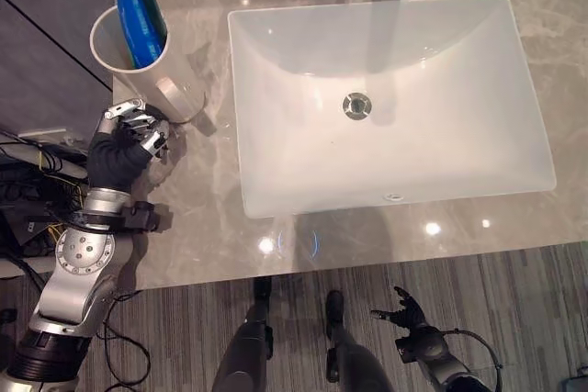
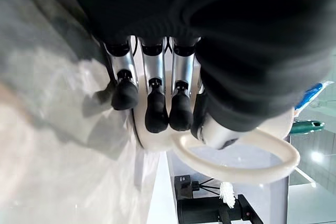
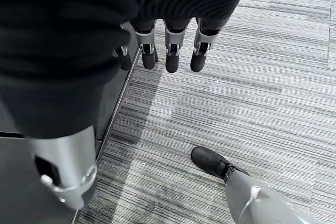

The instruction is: Put brush and paste in cup on sink, flatten towel.

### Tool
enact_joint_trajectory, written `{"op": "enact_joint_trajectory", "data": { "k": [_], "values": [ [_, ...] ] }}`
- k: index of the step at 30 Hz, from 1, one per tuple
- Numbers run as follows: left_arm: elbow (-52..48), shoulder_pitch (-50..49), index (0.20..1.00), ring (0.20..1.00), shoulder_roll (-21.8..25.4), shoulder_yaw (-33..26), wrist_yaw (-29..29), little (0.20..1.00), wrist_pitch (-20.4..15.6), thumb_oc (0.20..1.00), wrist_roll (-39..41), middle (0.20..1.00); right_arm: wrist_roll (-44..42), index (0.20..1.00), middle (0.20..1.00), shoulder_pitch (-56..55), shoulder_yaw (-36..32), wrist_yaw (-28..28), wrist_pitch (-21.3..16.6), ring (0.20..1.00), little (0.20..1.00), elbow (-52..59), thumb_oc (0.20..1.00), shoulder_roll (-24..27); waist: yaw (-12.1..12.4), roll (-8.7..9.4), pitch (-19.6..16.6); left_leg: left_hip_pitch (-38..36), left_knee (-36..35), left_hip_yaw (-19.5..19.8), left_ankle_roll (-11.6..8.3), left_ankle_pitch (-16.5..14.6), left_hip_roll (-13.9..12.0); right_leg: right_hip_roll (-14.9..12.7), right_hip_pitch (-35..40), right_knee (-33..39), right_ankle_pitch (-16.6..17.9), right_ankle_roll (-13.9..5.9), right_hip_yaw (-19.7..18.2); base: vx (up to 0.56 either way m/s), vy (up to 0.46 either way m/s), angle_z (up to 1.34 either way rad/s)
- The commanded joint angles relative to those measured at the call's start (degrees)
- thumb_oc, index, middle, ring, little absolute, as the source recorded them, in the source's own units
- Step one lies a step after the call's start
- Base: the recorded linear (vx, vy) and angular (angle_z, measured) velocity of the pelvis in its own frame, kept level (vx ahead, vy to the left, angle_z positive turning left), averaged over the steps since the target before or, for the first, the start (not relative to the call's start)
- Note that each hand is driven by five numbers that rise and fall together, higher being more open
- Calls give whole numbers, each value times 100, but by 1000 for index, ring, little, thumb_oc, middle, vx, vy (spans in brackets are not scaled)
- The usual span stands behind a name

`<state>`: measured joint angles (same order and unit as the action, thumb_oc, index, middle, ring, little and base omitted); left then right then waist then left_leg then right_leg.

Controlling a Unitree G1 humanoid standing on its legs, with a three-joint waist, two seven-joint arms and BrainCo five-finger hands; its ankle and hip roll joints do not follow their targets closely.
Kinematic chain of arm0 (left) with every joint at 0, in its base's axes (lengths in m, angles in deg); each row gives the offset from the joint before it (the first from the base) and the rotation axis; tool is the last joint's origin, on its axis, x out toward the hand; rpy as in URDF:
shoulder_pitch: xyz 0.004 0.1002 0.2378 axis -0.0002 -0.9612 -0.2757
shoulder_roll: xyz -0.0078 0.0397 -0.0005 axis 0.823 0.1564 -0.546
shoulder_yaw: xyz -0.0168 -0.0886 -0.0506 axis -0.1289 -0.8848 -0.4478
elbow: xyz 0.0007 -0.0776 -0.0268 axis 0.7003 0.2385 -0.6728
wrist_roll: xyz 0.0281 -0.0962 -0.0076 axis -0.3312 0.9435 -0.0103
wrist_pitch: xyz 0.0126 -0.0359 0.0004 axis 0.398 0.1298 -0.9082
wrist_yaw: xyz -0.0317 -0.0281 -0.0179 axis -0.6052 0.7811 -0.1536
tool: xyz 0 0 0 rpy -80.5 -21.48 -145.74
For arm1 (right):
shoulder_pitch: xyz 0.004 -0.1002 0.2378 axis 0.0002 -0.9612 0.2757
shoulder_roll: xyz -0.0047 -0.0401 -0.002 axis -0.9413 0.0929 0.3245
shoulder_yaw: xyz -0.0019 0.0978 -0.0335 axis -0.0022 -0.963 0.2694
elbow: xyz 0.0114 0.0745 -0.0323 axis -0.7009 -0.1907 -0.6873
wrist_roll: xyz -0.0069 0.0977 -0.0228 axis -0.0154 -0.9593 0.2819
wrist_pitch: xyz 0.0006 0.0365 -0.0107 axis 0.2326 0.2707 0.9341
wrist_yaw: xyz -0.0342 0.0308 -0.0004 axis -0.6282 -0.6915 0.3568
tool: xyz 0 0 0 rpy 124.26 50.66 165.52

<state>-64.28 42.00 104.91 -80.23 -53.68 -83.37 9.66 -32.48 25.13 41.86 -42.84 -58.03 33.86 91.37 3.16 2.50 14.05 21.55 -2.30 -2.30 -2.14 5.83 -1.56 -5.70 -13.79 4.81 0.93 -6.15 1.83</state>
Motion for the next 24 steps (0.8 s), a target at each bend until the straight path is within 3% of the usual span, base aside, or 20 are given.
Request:
{"op": "enact_joint_trajectory", "data": {
  "k": [1, 24],
  "values": [
    [295, -106, 200, 200, -185, 90, -160, 200, -65, 200, -162, 200, -114, 1000, 1000, -147, 165, 88, -74, 1000, 1000, 249, 1000, 91, -53, 110, -289, 340, 273, 315, -174, 13, -229, -298, -229, -282, 246, -184, 267, 0, 0, 0],
    [1206, 949, 200, 200, -263, 383, -579, 200, -96, 200, -482, 200, -170, 1000, 1000, -140, 262, 41, -84, 1000, 1000, 297, 1000, 57, -242, 207, -372, 337, 195, 228, -214, 31, -314, -223, -323, -209, 286, -180, 144, 4, -3, -3]
  ]
}}
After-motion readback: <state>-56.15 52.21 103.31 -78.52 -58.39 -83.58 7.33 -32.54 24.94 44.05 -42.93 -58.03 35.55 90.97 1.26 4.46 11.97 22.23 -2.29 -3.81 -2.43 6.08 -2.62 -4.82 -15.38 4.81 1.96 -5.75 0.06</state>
